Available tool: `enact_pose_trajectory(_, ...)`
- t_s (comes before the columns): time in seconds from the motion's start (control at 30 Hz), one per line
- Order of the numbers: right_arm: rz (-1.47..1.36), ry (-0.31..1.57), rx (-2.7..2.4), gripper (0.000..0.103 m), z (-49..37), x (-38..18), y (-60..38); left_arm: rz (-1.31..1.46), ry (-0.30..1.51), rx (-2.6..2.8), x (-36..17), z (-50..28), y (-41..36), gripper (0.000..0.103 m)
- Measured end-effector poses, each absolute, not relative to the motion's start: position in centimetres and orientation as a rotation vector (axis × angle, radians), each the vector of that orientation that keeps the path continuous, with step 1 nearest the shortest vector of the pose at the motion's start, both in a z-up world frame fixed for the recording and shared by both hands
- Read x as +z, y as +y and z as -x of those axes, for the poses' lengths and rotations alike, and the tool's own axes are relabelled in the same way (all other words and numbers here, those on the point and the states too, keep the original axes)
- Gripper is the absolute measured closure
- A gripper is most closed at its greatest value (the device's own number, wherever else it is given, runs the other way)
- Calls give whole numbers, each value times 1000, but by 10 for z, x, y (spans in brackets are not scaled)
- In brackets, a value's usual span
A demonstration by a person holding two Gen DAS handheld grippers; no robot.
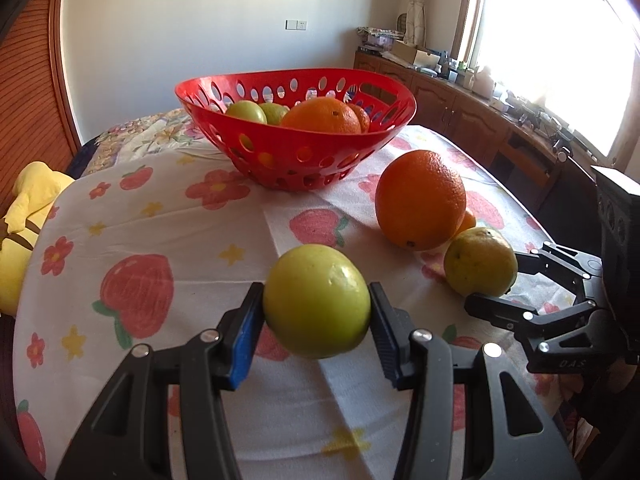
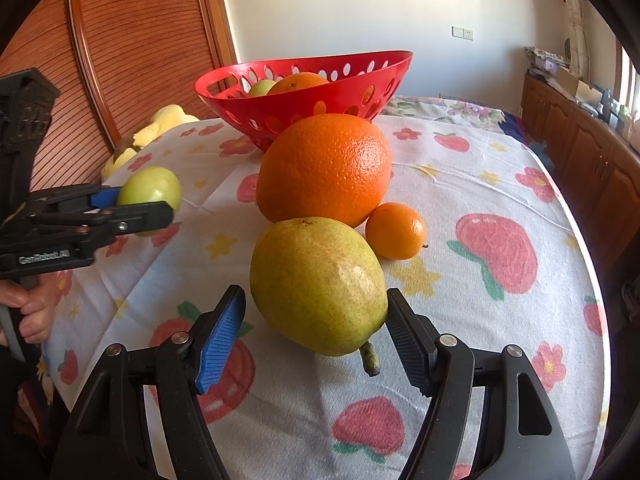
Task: Organize fruits
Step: 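Grasp another green apple with the left tool while the right tool grasps a yellow pear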
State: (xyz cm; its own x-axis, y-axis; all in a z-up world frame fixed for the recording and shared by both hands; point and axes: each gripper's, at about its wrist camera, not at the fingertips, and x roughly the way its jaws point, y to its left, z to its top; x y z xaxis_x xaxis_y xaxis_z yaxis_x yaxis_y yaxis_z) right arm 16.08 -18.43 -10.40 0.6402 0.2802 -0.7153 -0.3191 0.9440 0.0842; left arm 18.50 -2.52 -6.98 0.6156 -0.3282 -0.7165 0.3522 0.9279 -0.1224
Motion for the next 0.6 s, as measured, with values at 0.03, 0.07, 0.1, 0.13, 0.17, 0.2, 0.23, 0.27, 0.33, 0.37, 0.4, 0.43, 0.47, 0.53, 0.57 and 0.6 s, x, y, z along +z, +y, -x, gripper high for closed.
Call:
enact_pose_trajectory(0.03, 55, 807, 342, 30, -162, -103, -184, -32, 816, -390, -69, -184, -25, 54)
enact_pose_trajectory(0.07, 59, 807, 341, 30, -162, -103, -183, -35, 814, -389, -68, -183, -25, 54)
enact_pose_trajectory(0.1, 69, 809, 338, 30, -164, -103, -182, -37, 813, -389, -68, -182, -25, 54)
enact_pose_trajectory(0.13, 78, 811, 335, 30, -165, -102, -181, -37, 812, -392, -68, -181, -25, 54)
enact_pose_trajectory(0.17, 85, 817, 335, 30, -167, -103, -180, -36, 812, -394, -68, -181, -25, 54)
enact_pose_trajectory(0.2, 89, 827, 336, 30, -170, -104, -179, -36, 812, -395, -68, -180, -26, 54)
enact_pose_trajectory(0.23, 93, 838, 335, 30, -172, -106, -178, -37, 812, -396, -68, -179, -26, 54)
enact_pose_trajectory(0.27, 96, 842, 335, 30, -172, -107, -178, -38, 812, -397, -68, -179, -27, 54)
enact_pose_trajectory(0.33, 102, 842, 328, 35, -173, -107, -177, -42, 810, -398, -67, -177, -28, 54)
enact_pose_trajectory(0.37, 101, 842, 329, 35, -172, -107, -178, -44, 810, -398, -67, -176, -28, 54)
enact_pose_trajectory(0.4, 97, 841, 330, 36, -172, -107, -179, -45, 810, -399, -67, -176, -28, 54)
enact_pose_trajectory(0.43, 90, 841, 332, 36, -171, -107, -180, -46, 809, -400, -66, -176, -29, 54)
enact_pose_trajectory(0.47, 76, 840, 332, 36, -170, -107, -182, -47, 807, -401, -66, -175, -29, 54)
enact_pose_trajectory(0.53, 64, 837, 335, 36, -168, -106, -185, -46, 805, -403, -65, -175, -29, 54)
enact_pose_trajectory(0.57, 63, 832, 339, 36, -166, -105, -185, -47, 805, -403, -65, -175, -29, 54)
enact_pose_trajectory(0.6, 61, 825, 342, 36, -164, -104, -186, -48, 805, -402, -65, -175, -30, 54)
